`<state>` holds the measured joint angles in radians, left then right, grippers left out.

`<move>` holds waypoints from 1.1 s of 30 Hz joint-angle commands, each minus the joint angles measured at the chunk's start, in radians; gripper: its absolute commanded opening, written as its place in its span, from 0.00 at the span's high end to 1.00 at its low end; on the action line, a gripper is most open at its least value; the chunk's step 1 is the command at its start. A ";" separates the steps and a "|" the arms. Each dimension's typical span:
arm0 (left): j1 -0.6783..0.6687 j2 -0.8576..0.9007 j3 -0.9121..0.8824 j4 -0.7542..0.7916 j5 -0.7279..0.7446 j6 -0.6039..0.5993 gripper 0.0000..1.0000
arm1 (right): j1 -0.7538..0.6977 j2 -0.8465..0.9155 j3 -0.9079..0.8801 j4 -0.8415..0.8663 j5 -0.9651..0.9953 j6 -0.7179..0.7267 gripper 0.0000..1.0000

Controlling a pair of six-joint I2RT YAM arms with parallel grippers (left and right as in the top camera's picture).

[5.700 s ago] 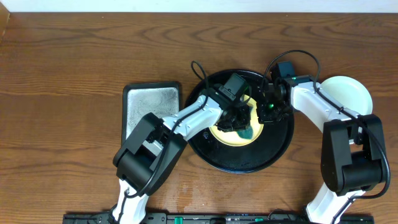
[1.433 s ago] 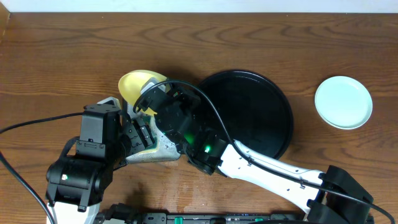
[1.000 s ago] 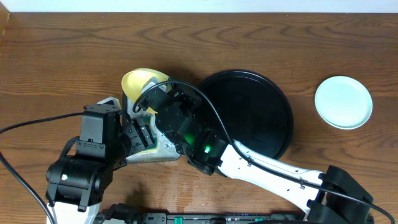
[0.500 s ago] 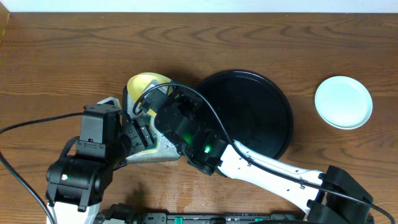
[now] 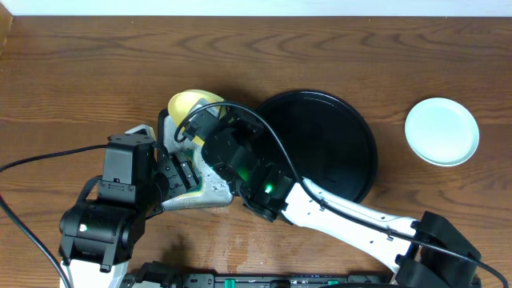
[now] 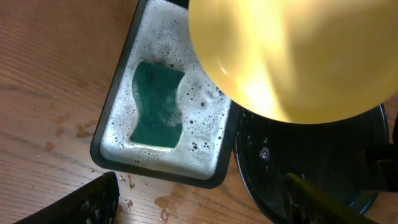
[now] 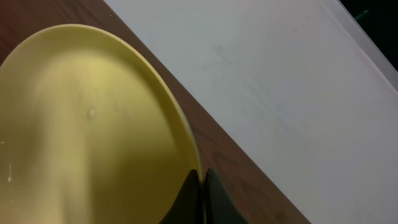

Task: Clean dirty plates on tray and stack at the side
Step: 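Lift the yellow plate and tilt it over the sink tray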

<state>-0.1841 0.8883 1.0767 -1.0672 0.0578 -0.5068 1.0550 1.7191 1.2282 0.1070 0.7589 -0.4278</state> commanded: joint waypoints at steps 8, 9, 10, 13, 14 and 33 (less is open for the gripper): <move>0.006 -0.001 0.019 -0.002 0.006 0.010 0.16 | -0.003 -0.032 0.009 0.006 0.011 -0.001 0.99; 0.006 -0.001 0.019 -0.002 0.006 0.010 0.16 | -0.003 -0.032 0.009 0.010 0.011 -0.009 0.99; 0.006 -0.001 0.019 -0.002 0.006 0.010 0.16 | -0.003 -0.032 0.009 0.016 0.011 -0.019 0.99; 0.006 -0.001 0.019 -0.002 0.006 0.010 0.16 | -0.003 -0.032 0.009 0.013 -0.011 -0.003 0.99; 0.006 -0.001 0.019 -0.002 0.006 0.010 0.16 | -0.002 -0.032 0.009 -0.014 -0.073 -0.005 0.99; 0.006 -0.001 0.019 -0.002 0.006 0.010 0.16 | -0.057 -0.043 0.009 -0.102 -0.085 0.025 0.99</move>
<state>-0.1841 0.8883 1.0767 -1.0672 0.0578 -0.5068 1.0016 1.7035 1.2285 0.0250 0.7559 -0.3912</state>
